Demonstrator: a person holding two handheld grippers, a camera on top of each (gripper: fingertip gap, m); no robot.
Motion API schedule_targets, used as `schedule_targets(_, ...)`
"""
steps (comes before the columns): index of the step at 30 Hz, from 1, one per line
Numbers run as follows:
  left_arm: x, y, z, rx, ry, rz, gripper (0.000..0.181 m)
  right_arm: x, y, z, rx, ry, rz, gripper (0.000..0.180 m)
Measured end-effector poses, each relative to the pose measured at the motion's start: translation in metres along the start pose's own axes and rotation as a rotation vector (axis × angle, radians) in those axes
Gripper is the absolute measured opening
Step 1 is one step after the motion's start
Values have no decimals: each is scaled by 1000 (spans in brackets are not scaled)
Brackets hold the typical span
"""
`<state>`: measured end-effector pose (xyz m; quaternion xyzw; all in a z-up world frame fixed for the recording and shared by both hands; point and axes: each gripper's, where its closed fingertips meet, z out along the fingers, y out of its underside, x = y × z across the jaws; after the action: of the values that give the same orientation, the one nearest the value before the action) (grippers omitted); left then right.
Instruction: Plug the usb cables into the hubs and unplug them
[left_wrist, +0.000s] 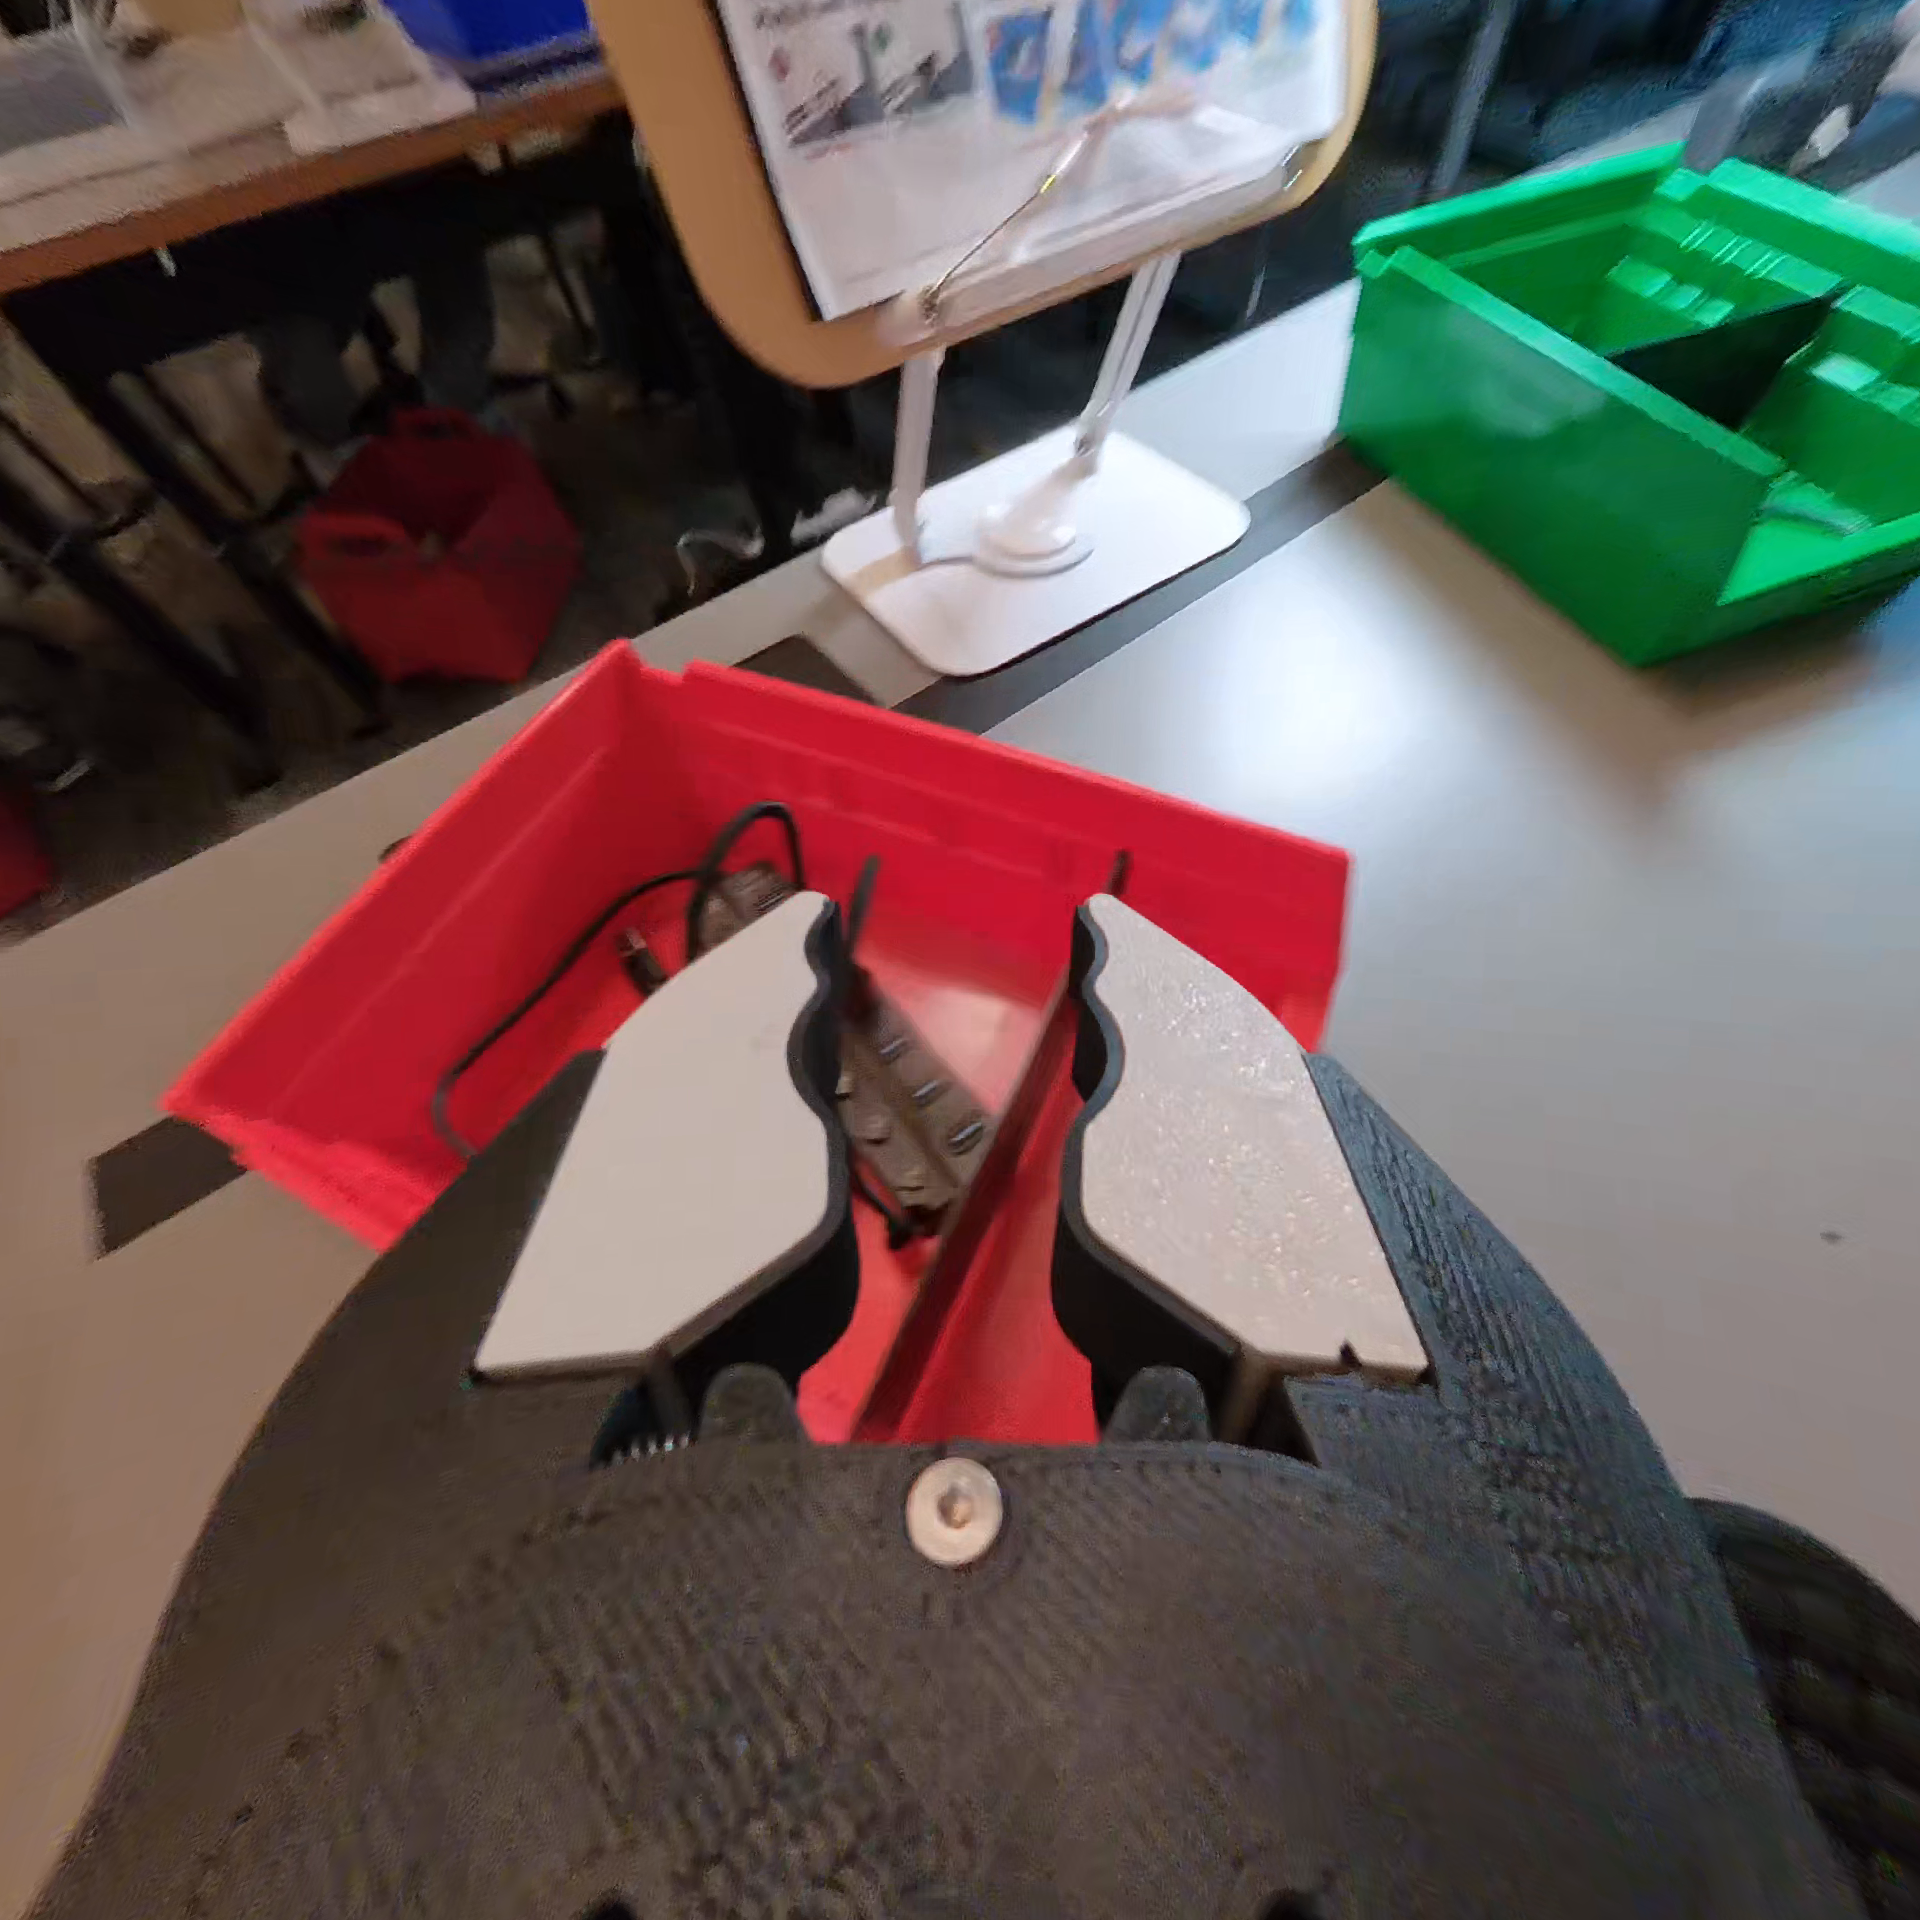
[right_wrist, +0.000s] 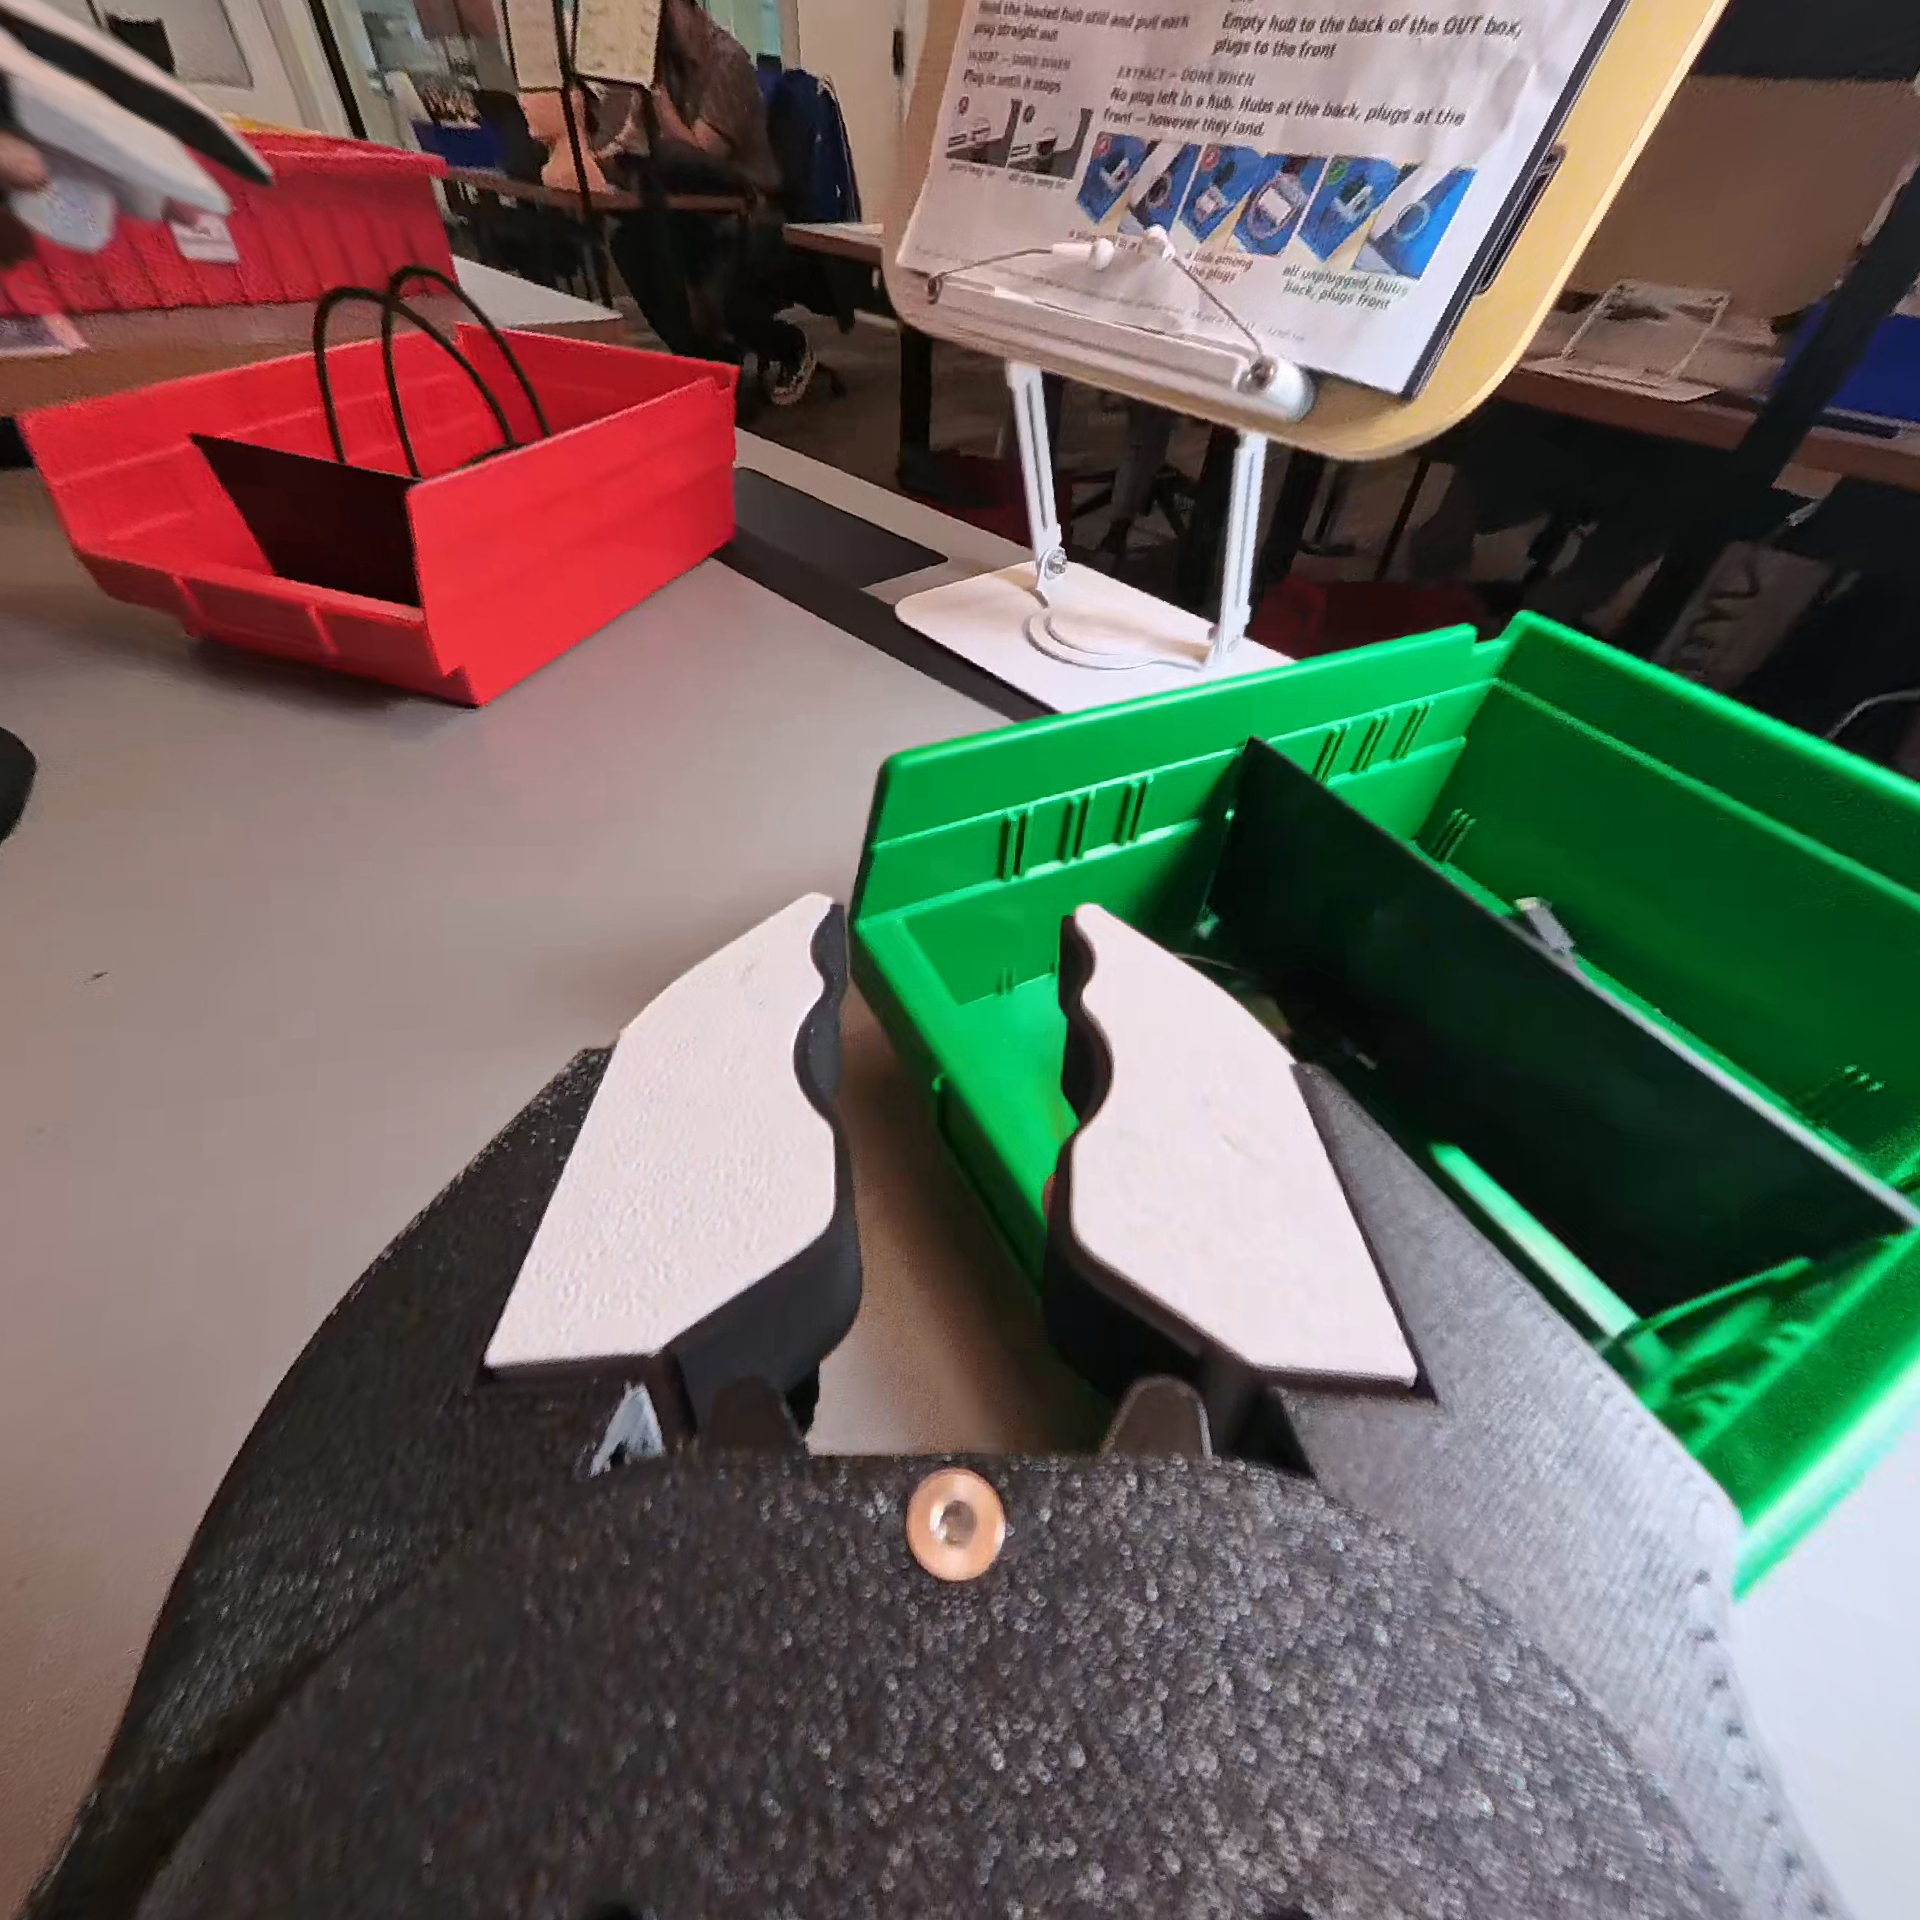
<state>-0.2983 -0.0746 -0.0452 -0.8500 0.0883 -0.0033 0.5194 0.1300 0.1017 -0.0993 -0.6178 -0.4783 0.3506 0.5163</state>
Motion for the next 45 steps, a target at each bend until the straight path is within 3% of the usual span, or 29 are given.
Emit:
schedule_targets(4,-30,14,29,-285,5,62,53,-8,12,-3,52,1,1,34)
schedule_targets(9,-32,31,68,-539,84,120,64,-8,6,-7,86,-16,6,31)
schedule_targets(15,-33,63,94,-913,123,265,63,-14,15,-7,68,-48,21,28)
schedule_targets(18,-31,68,105,-1035,151,201,64,-16,16,-6,60,-60,23,26)
schedule_targets(23,-36,53,131,-983,213,-167,67,-20,22,-4,39,-67,17,25)
schedule_targets(31,-71,105,121,-1108,119,-398,79,-20,26,0,23,-73,22,22)
schedule_targets(37,-63,131,128,-1184,125,-400,78,-17,24,-2,34,-64,45,22)
schedule_targets(45,-62,134,132,-1203,79,-399,81,-17,22,-2,51,-78,89,21)
